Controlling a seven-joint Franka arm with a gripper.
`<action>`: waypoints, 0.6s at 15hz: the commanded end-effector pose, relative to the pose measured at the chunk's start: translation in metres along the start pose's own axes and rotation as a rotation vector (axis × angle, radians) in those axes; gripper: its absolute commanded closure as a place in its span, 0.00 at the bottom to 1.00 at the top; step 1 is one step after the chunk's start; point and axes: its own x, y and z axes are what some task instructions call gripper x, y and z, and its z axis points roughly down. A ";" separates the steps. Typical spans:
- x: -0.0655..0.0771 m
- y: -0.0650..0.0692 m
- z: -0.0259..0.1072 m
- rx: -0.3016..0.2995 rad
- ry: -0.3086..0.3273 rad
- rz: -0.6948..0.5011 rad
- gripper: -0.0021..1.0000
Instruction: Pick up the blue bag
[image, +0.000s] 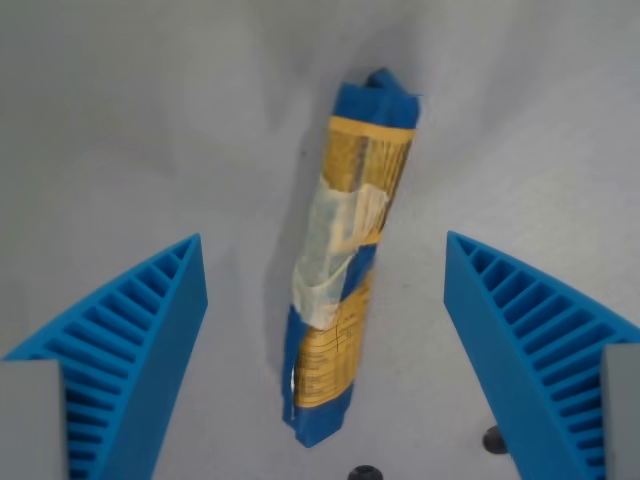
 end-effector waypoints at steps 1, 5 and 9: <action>0.001 0.002 0.014 0.012 0.034 0.000 0.00; -0.003 0.003 0.034 0.012 0.051 -0.002 0.00; -0.003 0.004 0.039 0.011 0.055 -0.003 1.00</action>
